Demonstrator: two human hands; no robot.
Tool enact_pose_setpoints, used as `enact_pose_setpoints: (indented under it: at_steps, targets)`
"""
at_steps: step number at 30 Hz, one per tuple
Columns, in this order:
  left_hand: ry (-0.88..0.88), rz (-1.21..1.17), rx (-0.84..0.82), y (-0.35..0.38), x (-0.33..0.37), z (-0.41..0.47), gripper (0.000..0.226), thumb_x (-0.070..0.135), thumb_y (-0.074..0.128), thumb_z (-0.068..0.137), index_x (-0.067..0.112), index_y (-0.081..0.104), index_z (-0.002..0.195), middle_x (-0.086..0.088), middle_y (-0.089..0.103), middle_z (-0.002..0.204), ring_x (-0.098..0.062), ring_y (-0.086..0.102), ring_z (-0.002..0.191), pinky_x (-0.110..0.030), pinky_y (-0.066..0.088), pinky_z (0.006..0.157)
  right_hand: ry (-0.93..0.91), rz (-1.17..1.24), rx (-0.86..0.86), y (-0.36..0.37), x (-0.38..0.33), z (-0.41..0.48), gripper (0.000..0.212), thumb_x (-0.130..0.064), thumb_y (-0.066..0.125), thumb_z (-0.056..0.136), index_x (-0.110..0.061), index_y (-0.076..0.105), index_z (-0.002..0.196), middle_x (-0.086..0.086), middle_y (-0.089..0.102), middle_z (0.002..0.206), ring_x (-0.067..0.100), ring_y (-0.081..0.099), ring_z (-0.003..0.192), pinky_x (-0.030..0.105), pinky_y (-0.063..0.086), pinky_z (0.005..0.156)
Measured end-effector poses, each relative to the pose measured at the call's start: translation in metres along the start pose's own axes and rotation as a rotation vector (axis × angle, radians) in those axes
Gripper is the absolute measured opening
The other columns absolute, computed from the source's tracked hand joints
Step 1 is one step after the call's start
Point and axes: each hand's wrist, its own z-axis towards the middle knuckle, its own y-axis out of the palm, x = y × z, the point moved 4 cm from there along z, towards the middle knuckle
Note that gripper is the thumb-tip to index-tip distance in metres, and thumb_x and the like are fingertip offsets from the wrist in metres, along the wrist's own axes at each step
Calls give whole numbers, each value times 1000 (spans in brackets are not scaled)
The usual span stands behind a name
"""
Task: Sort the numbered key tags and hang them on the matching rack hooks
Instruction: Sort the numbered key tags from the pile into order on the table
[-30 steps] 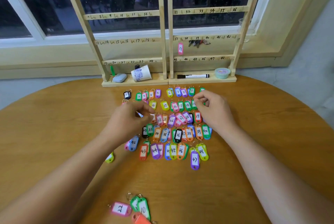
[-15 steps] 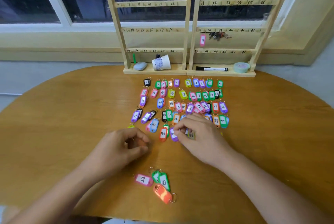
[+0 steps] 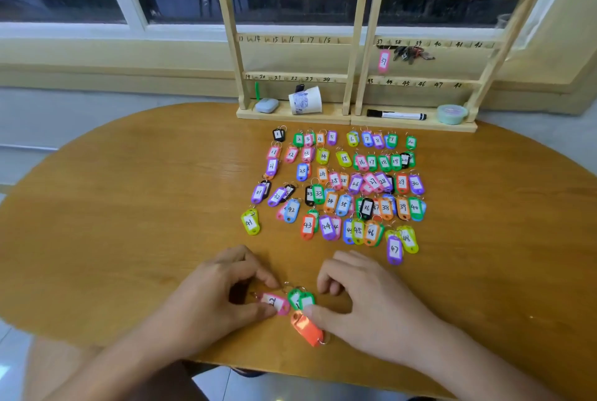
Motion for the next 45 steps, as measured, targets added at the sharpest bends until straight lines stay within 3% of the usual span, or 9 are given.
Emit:
enact_pose_setpoints:
  at_steps: [5,11,16,21,29,35,39,41,45]
  targets:
    - [9,7,-3,1,2,3,20,47,88,85,47,76,102,17,65,111,-9,65,109,-29,51,92,44,-68,-24,4,-9,-4,42,-72,65,84,-34,53,94,-19,47,97,2,46,101,20,39,90]
    - [-22,-16,2,1,4,7,20,41,91,83,42,77,96,16,69,103,-12,66,96,-26,52,82,120,-18,-10,5,-11,0,28,-55,70,89,-34,52,90,-19,48,98,0,48,102,18,41,88]
    - [-72,-53,-21,1,5,10,15,31,90,86,37,77,90,15,74,86,-10,68,83,-18,48,70,173,-14,-47,7,-11,3,26,-53,69,91,-35,50,95,-19,49,102,3,51,105,27,46,93]
    - [-112,-119,-64,-3,0,14,15,24,80,96,39,81,99,11,78,92,-12,70,85,-27,55,81,188,-84,-43,9,-18,6,34,-63,66,91,-35,48,98,-17,45,101,9,51,102,31,46,92]
    - [-139,-335,-53,-15,-4,26,18,18,71,104,31,83,110,5,82,107,-19,75,106,-50,54,106,215,67,14,7,-14,12,25,-41,75,92,-30,53,88,-14,55,94,5,55,88,23,47,73]
    - [-170,-483,28,-15,-4,40,25,10,73,100,30,82,113,-3,83,101,-24,77,97,-43,54,99,250,269,58,5,-2,15,19,-28,81,90,-25,63,83,-23,60,80,3,53,68,17,39,60]
    - [-165,-580,73,-12,-3,53,28,12,76,98,22,74,124,-11,83,101,-38,76,103,-52,52,105,259,412,141,-9,12,21,18,-25,86,89,-24,69,81,-19,61,68,3,48,59,16,41,58]
    - [-155,-579,88,-10,-3,62,27,16,74,100,29,75,124,-9,83,104,-32,76,101,-51,51,103,269,477,203,-21,24,27,17,-24,88,87,-24,72,81,-15,62,67,2,46,58,19,41,58]
    - [-133,-492,98,-8,-4,84,26,21,64,109,36,73,128,-2,82,108,-34,75,105,-54,52,100,280,590,309,-51,49,41,14,-18,88,87,-19,74,85,-2,71,75,12,63,64,28,52,62]
